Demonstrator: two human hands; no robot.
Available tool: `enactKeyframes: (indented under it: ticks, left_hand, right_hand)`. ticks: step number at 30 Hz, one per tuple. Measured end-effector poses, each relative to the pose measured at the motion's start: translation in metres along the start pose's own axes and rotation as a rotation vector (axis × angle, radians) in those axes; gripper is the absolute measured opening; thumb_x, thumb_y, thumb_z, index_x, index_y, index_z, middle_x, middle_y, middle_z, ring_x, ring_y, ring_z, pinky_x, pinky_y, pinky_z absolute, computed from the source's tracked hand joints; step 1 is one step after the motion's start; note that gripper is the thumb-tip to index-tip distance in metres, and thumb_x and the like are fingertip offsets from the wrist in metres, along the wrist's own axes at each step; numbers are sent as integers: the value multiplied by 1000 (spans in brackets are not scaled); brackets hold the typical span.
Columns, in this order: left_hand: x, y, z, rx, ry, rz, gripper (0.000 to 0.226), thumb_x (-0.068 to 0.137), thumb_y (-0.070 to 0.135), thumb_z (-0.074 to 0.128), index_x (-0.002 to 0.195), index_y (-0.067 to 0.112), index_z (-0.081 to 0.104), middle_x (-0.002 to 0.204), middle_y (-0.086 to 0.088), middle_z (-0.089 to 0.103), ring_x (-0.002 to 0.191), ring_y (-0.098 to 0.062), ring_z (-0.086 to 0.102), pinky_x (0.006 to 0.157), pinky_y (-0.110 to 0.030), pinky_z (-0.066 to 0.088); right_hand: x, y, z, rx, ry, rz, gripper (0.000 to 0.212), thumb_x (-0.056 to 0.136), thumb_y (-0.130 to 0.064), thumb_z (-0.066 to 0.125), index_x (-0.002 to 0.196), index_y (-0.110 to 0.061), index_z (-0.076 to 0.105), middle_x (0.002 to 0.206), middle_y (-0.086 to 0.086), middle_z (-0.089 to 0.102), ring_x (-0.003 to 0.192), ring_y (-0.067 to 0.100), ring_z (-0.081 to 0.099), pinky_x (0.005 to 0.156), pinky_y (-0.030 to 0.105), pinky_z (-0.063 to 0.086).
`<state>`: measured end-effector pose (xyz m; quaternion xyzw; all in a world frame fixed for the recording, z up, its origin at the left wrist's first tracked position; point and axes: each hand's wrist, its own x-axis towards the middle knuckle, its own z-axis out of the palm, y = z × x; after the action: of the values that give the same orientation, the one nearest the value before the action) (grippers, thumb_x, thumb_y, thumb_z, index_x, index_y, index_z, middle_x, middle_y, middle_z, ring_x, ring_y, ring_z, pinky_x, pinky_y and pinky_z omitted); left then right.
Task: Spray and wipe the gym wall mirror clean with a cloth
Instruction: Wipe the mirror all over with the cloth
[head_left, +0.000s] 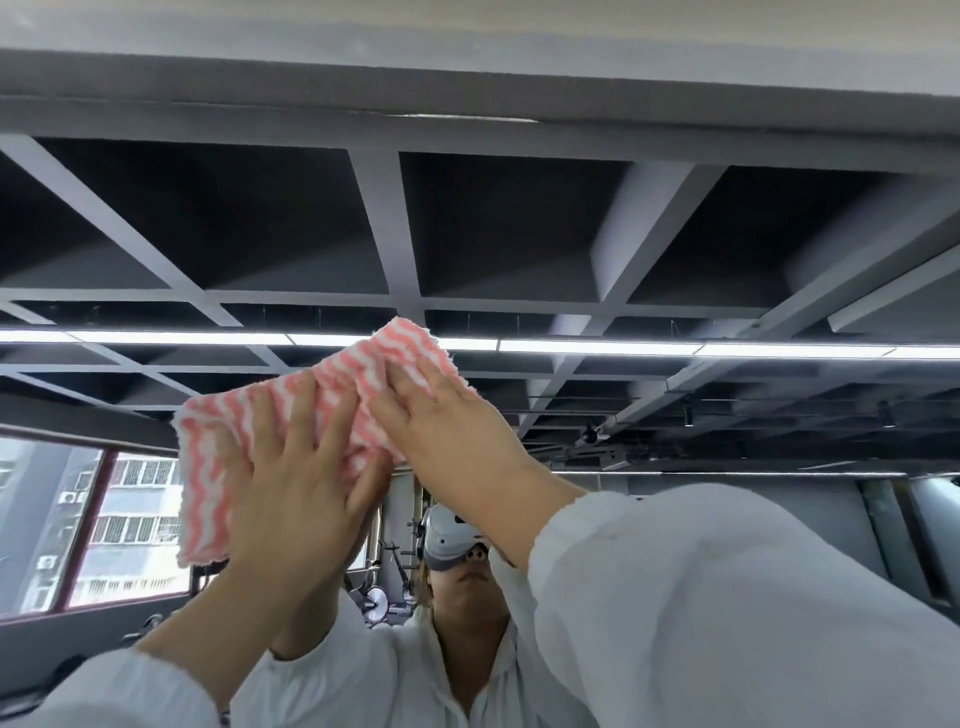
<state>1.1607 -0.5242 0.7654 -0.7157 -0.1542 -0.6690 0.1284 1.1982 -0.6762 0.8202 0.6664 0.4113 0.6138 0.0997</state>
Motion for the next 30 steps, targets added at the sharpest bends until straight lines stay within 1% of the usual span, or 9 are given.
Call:
enactKeyframes:
  ticks: [7, 11, 14, 16, 18, 20, 24, 26, 30]
  left_hand:
    - [17, 85, 5, -30, 4, 76, 70, 88, 64, 21, 142, 24, 41, 150, -20, 31, 134, -53, 23, 106, -66, 13]
    - [23, 153, 14, -28, 28, 187, 69, 86, 65, 26, 141, 26, 42, 147, -22, 35, 130, -55, 30, 107, -60, 11]
    - [18, 206, 17, -76, 11, 266, 70, 86, 66, 23, 145, 30, 33, 151, -21, 27, 137, -50, 20, 110, -52, -1]
    - [9, 238, 20, -135, -10, 323, 69, 86, 64, 23, 146, 30, 29, 152, -22, 24, 139, -47, 16, 111, -48, -5]
    - [0, 265, 18, -159, -17, 390, 67, 87, 61, 24, 146, 29, 30, 152, -23, 24, 139, -47, 16, 114, -50, -1]
    - [-13, 288, 18, -119, -81, 453, 68, 86, 62, 13, 148, 34, 11, 156, -22, 5, 142, -42, -3, 113, -53, -9]
    - [-31, 305, 16, -37, -200, 558, 66, 86, 63, 10, 147, 42, -1, 151, -12, -25, 134, -36, -31, 102, -62, -25]
    - [-30, 297, 14, 24, -162, 568, 62, 87, 59, 8, 147, 45, 8, 157, -11, -8, 142, -39, -13, 98, -69, -21]
    - [-27, 270, 10, 57, -154, 508, 58, 88, 52, 11, 145, 45, 21, 158, -7, 12, 144, -38, 5, 96, -72, -14]
  right_hand:
    - [-60, 73, 4, 21, 76, 71, 73, 97, -16, 46, 152, -15, -1, 160, 6, 6, 147, 22, 5, 114, 27, 6]
    - [-108, 125, 24, 40, 158, 182, 79, 73, -18, 79, 142, -13, 42, 144, 7, 46, 132, 26, 44, 89, 36, 51]
    - [-153, 159, 30, -29, 196, 221, 76, 54, -28, 90, 123, -10, 63, 123, 8, 64, 109, 25, 64, 63, 27, 56]
    - [-184, 177, 33, -74, 214, 239, 65, 58, -29, 87, 116, -9, 68, 118, 8, 67, 99, 24, 68, 54, 24, 53]
    - [-215, 186, 41, -82, 248, 256, 48, 77, -29, 59, 117, -5, 66, 119, 12, 65, 97, 28, 69, 51, 25, 53]
    - [-249, 188, 49, -46, 237, 327, 57, 77, -27, 35, 119, 0, 63, 122, 17, 63, 98, 35, 67, 51, 31, 55]
    - [-290, 167, 60, 128, 194, 492, 58, 83, -25, 30, 133, -1, 46, 134, 23, 52, 121, 44, 50, 75, 55, 55]
    - [-290, 155, 62, 186, 174, 567, 59, 86, -27, 25, 140, -9, 38, 142, 24, 43, 130, 48, 38, 93, 65, 41]
    - [-264, 135, 67, 244, 240, 605, 59, 85, -21, 27, 144, -22, 27, 149, 26, 30, 135, 54, 20, 102, 67, 24]
